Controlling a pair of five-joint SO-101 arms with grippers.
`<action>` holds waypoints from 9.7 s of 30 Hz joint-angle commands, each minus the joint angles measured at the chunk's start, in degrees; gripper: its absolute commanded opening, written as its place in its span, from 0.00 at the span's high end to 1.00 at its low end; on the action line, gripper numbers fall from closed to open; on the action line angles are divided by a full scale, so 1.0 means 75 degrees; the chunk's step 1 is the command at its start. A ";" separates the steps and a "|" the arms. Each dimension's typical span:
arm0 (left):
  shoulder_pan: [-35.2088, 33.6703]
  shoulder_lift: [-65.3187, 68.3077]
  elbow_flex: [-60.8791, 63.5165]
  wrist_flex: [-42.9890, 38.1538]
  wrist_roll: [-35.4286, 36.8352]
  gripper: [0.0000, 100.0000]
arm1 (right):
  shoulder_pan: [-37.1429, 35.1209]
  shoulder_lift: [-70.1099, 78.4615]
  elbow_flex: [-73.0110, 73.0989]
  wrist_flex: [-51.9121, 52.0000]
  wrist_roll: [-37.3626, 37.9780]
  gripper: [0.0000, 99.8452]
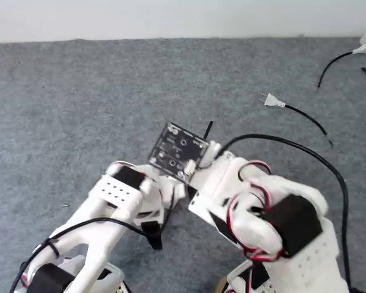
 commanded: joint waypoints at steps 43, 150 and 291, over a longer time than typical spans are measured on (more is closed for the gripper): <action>-0.9788 -0.0176 -0.3323 -0.1114 0.3012 0.50 | 0.0416 0.4284 -0.0082 0.0334 0.8088 0.99; -0.4091 -0.5427 -0.2842 0.2884 0.3352 0.50 | 0.0064 0.5621 -0.5908 0.0311 0.8252 0.99; -0.3915 -0.5533 -0.2081 0.0738 0.3868 0.50 | -0.1729 0.4261 -0.5228 0.0322 0.6646 0.99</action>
